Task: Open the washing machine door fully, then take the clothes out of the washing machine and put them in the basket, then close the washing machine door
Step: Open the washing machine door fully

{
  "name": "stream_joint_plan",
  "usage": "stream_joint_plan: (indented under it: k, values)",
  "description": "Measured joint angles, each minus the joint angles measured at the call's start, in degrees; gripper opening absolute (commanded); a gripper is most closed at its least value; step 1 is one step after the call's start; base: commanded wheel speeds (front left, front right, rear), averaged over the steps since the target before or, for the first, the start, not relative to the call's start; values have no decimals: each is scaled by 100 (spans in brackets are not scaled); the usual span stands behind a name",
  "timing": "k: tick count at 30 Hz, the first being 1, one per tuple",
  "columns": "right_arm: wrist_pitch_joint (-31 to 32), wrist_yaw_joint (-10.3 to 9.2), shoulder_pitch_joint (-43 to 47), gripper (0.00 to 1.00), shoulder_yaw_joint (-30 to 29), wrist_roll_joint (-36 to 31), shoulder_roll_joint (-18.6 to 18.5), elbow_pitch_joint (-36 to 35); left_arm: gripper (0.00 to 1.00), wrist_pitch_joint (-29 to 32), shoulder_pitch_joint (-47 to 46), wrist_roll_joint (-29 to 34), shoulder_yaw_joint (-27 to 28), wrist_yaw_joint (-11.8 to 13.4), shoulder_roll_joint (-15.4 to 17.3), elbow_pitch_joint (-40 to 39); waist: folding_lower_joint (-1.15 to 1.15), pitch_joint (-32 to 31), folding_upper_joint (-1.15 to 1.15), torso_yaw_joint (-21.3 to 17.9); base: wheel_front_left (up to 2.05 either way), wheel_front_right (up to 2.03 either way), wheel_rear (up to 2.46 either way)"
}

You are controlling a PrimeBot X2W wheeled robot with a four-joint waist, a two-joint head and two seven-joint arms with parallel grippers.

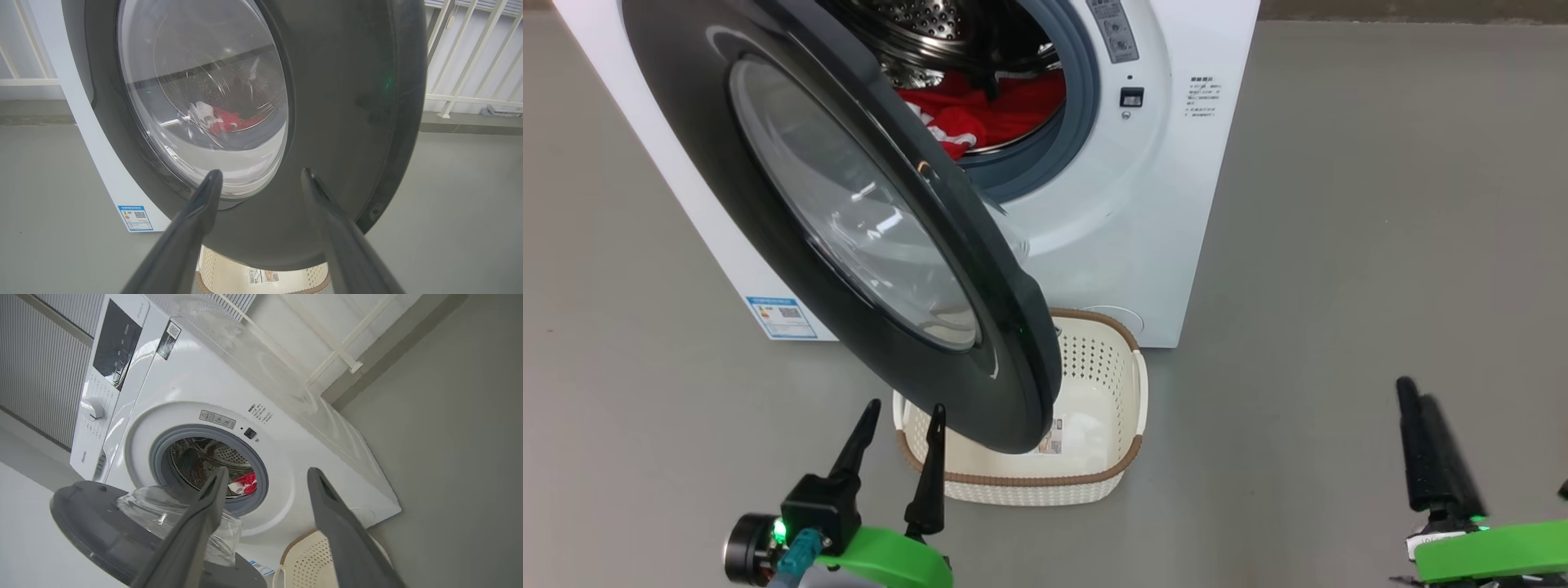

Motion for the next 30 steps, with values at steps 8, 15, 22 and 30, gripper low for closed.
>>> stream_joint_plan:
  k: [8,15,22,30]
  values:
    - [-303,0,-44,100,-320,-2987,51,37,100,0,92,7,69,-1,0,-1,0,-33,0,-20,0,0,0]
    - [-322,1,-21,100,-463,-5156,269,375,100,0,101,7,105,-5,0,-4,0,-93,0,-21,0,0,0]
    - [-322,2,13,100,-564,-5662,396,695,100,0,172,8,119,-7,0,4,0,-155,0,-5,0,0,0]
    - [-322,2,43,100,-582,-5758,446,854,100,0,230,15,154,-7,1,25,0,-168,0,-7,0,0,0]
